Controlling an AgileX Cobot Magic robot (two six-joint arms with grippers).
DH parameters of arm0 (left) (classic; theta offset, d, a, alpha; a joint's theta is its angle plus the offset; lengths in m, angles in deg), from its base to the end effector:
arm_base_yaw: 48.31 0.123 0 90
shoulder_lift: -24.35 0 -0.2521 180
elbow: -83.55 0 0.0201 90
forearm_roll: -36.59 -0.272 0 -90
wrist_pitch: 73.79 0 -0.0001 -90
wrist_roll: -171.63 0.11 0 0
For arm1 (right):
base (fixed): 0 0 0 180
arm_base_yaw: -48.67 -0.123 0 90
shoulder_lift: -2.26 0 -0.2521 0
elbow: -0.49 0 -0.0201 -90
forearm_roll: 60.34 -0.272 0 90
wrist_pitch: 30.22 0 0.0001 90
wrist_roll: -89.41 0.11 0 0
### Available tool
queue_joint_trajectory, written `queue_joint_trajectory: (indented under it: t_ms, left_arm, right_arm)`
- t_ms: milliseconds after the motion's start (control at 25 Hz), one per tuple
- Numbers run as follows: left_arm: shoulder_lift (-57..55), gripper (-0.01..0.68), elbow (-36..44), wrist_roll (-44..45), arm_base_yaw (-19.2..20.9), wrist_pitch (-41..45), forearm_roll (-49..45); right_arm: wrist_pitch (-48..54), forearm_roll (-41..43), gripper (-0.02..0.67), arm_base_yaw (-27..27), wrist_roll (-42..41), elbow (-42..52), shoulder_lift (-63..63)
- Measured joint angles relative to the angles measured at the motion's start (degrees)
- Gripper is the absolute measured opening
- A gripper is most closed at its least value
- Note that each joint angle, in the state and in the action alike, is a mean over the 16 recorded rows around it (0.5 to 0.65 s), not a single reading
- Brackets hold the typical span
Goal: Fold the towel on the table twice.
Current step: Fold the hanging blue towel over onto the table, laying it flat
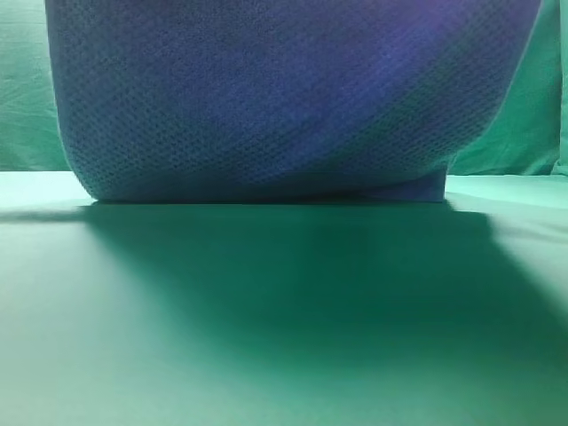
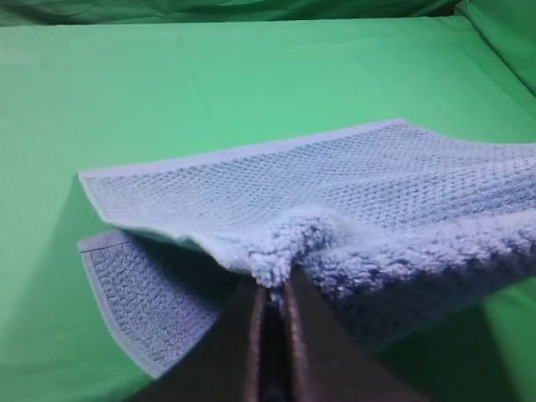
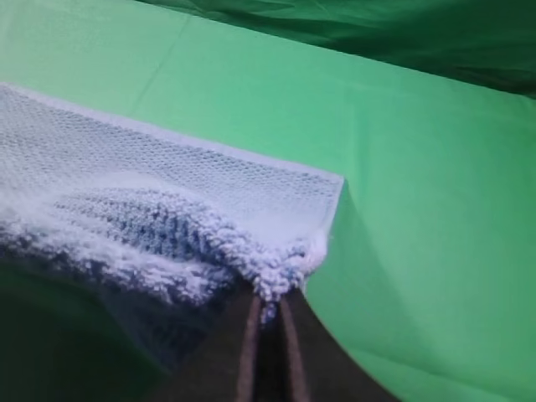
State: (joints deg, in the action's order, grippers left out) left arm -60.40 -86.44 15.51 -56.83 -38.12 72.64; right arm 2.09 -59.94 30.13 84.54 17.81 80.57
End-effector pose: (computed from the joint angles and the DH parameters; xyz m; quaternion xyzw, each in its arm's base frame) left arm 0.3251 -0.0869 0.3123 0.0943 0.8716 -0.2135 0.4310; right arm 0.2924 0.0976 0.2955 -0.1841 0.8795 0.0493 0.4361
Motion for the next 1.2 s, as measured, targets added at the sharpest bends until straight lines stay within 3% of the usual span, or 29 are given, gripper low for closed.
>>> queue_joint_trajectory:
  t_ms: [520, 1200]
  left_arm:
    - [10.1, 0.000, 14.2, 2.0, -0.1, 1.2, 2.7]
    - [21.4, 0.000, 36.1, 10.2, -0.2, 0.9, 15.4]
  right_arm:
    - [3.4, -4.1, 0.000, -0.1, 0.6, 12.6, -13.0]
    - [10.4, -11.9, 0.000, -0.1, -0.7, 27.7, -24.3]
